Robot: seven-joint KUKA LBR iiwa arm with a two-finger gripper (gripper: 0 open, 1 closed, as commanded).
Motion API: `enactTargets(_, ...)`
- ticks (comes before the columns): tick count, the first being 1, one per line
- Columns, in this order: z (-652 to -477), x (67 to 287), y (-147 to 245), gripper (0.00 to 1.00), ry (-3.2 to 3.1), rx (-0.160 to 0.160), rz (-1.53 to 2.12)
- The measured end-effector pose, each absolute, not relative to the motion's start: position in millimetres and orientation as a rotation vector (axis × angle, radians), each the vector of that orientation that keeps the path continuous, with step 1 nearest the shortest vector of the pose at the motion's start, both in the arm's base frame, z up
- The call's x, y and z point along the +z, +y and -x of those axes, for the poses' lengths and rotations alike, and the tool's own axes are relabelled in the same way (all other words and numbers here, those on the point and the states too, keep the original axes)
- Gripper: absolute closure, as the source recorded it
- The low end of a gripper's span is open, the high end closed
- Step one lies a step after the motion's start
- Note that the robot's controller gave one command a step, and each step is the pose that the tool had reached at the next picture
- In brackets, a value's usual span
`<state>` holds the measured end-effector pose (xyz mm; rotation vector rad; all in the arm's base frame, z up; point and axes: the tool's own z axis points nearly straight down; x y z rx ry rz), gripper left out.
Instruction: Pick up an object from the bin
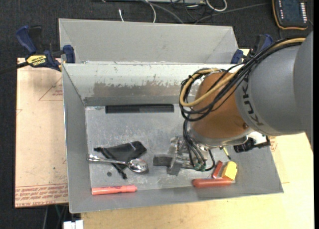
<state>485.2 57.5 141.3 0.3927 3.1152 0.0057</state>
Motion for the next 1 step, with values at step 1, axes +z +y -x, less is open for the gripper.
enactTargets(1, -483.2, 168.6, 57.4, 1.0, 3.118, 0.005, -0.393)
